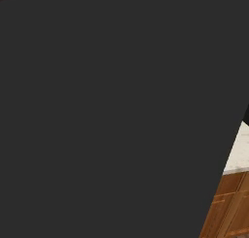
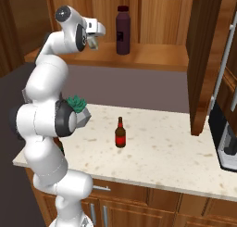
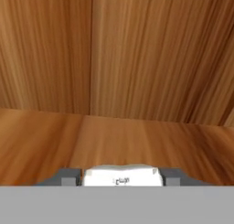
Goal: Sort all alcoholic drinks to one cabinet, and non-alcoholic drinks to the other.
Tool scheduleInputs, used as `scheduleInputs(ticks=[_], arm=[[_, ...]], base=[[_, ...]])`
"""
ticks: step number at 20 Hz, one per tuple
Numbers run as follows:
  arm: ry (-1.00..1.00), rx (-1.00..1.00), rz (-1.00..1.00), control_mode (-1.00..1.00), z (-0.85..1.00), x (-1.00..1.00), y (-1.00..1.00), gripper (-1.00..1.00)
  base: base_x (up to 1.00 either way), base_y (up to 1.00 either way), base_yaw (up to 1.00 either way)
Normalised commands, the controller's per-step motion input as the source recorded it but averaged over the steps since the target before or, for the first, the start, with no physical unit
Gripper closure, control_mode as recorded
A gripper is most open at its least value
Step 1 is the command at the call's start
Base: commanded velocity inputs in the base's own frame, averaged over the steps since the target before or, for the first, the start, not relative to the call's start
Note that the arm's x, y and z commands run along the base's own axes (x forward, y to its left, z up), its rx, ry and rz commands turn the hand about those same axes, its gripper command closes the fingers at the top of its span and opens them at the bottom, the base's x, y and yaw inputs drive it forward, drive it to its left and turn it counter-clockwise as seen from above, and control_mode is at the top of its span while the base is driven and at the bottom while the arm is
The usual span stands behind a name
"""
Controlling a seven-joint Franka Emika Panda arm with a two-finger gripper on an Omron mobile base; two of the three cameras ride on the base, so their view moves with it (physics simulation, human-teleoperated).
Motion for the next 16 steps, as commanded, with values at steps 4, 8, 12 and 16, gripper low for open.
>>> scheduleInputs(ticks=[4,8,12,16], arm=[[0.0,0.0,-0.01,-1.0,-0.08,0.05,0.0,-1.0],[0.0,0.0,-0.01,-1.0,-0.07,0.05,0.0,-1.0],[0.0,0.0,-0.01,-1.0,-0.08,0.08,-0.02,-1.0],[0.0,0.0,-0.01,-1.0,-0.05,0.17,-0.06,-1.0]], base=[[0.0,0.0,0.0],[0.0,0.0,0.0],[0.0,0.0,0.0],[0.0,0.0,0.0]])
